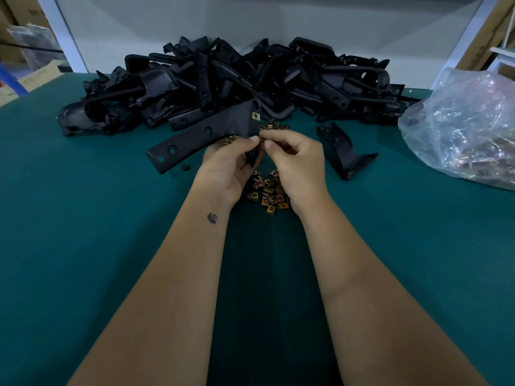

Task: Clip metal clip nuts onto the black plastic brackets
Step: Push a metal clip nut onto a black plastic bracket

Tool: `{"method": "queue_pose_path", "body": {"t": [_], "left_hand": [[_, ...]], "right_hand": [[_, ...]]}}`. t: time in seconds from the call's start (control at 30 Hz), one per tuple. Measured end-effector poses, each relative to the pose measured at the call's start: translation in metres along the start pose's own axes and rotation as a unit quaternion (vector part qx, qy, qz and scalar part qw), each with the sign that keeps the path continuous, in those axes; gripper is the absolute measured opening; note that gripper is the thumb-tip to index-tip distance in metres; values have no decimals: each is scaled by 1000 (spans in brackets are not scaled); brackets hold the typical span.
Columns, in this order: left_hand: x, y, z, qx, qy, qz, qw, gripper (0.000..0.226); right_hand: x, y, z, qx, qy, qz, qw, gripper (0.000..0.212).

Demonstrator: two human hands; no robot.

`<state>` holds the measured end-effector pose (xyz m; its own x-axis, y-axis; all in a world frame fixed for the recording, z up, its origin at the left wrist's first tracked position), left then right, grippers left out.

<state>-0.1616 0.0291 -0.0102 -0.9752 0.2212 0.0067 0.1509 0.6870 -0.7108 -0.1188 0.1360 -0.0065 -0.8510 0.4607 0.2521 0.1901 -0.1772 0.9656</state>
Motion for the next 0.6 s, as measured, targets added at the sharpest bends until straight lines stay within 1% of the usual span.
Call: {"method": "queue_pose_path", "body": {"t": [0.1,0.17,0.23,0.3,0.4,0.5,0.6], "left_hand": [[-1,1,-2,15,-19,-6,1000,34],[-1,1,-3,-2,-43,-8,999,47],[-2,2,-3,-26,-60,-6,998,58],[-2,1,-2,-37,-66,-9,997,61],[-2,2,-3,-46,-62,-13,997,60],[-4,2,-5,-51,-49,-15,997,58],[-6,3,-5,-56,-41,-17,997,58]], "right_hand": [[-1,1,0,-17,-13,8,1000,22],[-1,1,-1,-29,-26,11,999,21],[-3,2,-4,-63,-27,36,997,19],[-6,2,-8,-110,-26,70,991,21],[-9,3,-11,-161,-49,118,979,20],[-8,3,-11,-164,-73,134,975,19],[-8,4,-11,-135,-70,114,982,21]]}}
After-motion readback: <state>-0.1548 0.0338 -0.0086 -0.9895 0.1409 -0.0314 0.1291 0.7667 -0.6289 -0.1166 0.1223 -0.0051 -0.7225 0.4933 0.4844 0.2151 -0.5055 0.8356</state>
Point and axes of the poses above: each hand's wrist, its own x-axis towards the middle knuckle, its own z-axis out of the back of the hand, y = z × x, the point moved 1 cm from there along x, towards the middle knuckle, and after that the axes turned 6 degrees about -z, right-handed, at the moved point
